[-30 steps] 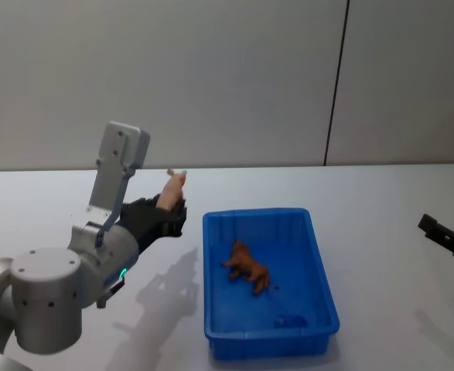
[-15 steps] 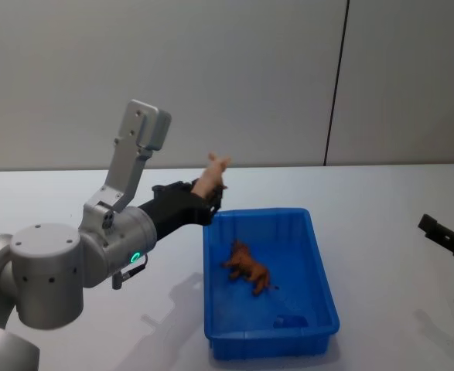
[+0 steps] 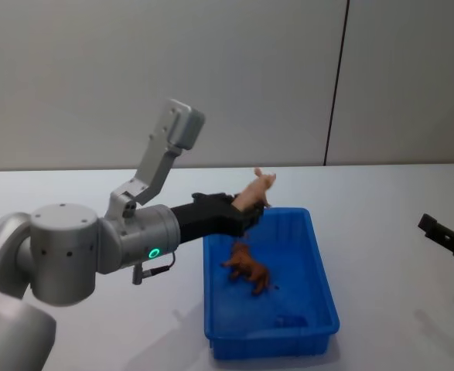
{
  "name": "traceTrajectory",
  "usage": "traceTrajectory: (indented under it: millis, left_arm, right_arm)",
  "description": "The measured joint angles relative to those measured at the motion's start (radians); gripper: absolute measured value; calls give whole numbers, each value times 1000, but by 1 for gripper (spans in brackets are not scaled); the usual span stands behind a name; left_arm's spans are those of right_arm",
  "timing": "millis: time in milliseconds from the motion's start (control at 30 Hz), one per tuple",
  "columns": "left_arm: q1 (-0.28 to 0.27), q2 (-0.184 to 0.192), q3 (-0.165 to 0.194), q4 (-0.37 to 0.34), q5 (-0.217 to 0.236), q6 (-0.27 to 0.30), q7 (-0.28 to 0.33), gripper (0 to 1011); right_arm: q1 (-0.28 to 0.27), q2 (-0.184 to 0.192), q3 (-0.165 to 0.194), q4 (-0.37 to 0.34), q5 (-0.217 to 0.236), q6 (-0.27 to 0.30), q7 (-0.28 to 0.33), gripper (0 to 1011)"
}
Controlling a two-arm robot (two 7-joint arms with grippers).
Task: Pick up the two dolls from the table and place them into the box.
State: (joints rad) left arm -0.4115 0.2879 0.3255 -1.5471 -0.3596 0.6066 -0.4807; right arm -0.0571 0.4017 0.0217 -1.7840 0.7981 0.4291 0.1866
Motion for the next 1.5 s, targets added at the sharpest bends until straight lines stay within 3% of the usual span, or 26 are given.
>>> traceTrajectory:
  millis: [167,633,900,1100,1300,1500]
  left_arm:
    - [-36,-15,17,53,27,30,-76,357]
    - [-83,-37,40,125,62,64,-166,375]
    - [-96,-42,46,144,70,73,-189,651]
    - [-99,-43,48,149,73,75,-197,788]
    - [-99,-41,47,144,72,63,-188,987]
    - [-88,-35,42,121,62,30,-150,1001]
  right_arm:
    - [0,0,0,0,0,0,0,1000]
    - [0,0,0,0,0,0,0,1000]
    - [0,0,0,0,0,0,0,1000]
    - [0,0,0,0,0,0,0,1000]
    - [0,0,0,0,0,0,0,1000]
    - [0,0,0,0,0,0,0,1000]
